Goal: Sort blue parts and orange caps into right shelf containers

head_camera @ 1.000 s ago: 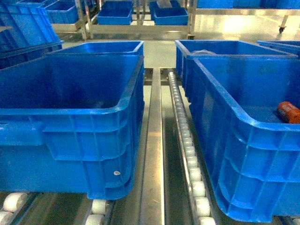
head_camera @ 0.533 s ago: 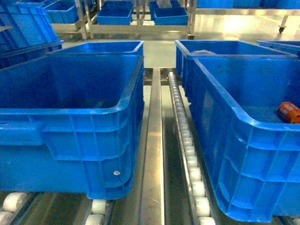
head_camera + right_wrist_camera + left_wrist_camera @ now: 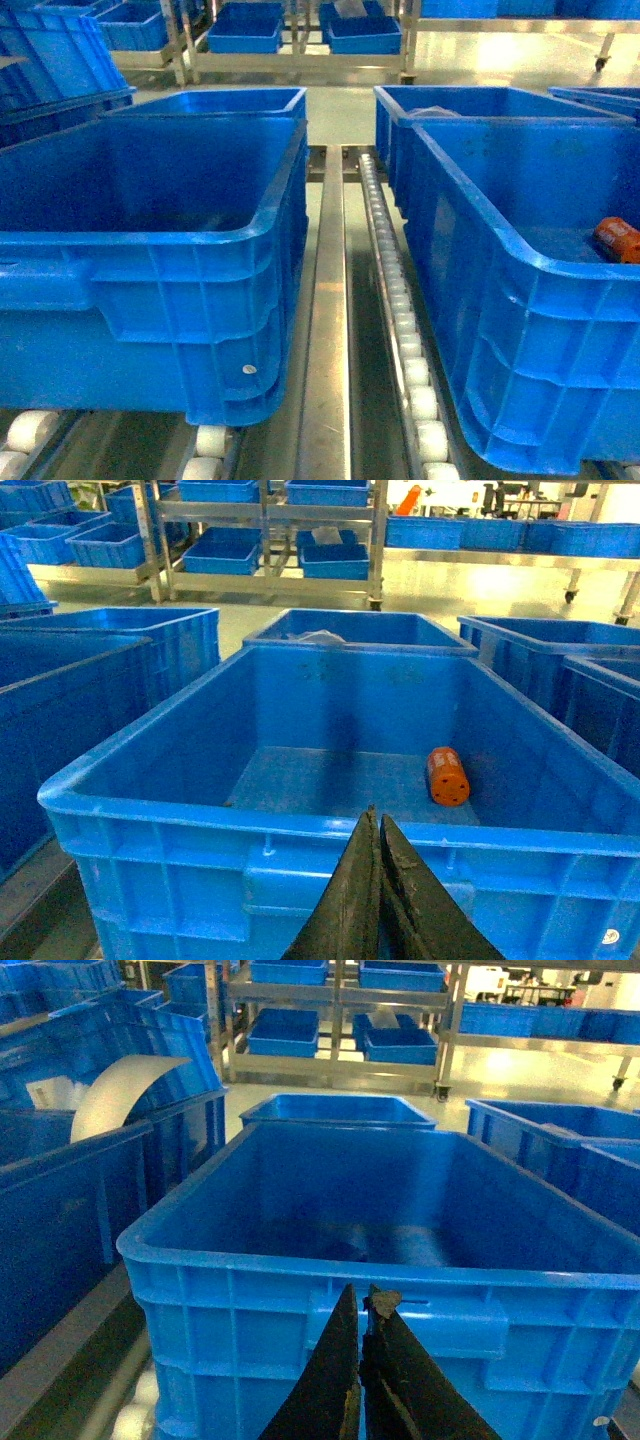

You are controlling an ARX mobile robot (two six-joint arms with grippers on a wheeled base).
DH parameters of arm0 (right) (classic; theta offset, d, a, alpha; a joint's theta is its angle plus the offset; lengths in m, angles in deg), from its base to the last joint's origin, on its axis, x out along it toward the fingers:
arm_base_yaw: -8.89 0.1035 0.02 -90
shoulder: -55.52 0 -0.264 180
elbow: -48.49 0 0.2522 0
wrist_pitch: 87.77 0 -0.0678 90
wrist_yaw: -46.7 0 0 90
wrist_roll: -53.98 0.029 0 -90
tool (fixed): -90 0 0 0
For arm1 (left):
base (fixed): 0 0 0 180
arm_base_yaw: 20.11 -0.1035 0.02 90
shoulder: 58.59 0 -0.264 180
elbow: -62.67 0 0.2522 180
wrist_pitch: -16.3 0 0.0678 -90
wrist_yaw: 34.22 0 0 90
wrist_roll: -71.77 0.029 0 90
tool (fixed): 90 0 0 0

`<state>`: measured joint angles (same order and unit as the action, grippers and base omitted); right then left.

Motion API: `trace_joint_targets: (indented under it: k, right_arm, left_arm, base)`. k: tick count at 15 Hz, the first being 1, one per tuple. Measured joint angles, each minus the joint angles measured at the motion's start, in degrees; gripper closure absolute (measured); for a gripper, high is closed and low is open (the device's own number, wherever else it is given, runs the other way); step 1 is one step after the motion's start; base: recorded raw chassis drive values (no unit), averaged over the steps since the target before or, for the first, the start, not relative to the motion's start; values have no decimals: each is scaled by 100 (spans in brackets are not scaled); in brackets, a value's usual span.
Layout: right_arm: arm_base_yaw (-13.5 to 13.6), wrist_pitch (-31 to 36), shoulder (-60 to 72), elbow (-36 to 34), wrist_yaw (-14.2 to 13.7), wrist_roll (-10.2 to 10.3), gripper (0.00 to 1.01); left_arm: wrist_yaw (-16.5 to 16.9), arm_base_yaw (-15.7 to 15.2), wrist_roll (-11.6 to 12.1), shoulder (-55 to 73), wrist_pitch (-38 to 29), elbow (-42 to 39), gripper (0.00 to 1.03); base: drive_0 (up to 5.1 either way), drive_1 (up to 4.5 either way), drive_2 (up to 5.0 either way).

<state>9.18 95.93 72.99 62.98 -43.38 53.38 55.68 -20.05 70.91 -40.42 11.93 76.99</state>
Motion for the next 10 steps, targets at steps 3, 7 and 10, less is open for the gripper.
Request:
trace_joint_targets:
  k: [3,7,10]
  right_arm:
    - [0,-177,-197,0,0,0,100]
    - [0,-398,-402,0,0,0,100]
    - [0,-708,-719,0,0,2,100]
  left_arm:
    - [0,0,0,-192,186,0,101]
    - [0,0,2,-415,407,0,101]
    - [0,0,0,-748,743,0,101]
  base:
    - [0,0,0]
    - [0,0,0]
    - [0,0,0]
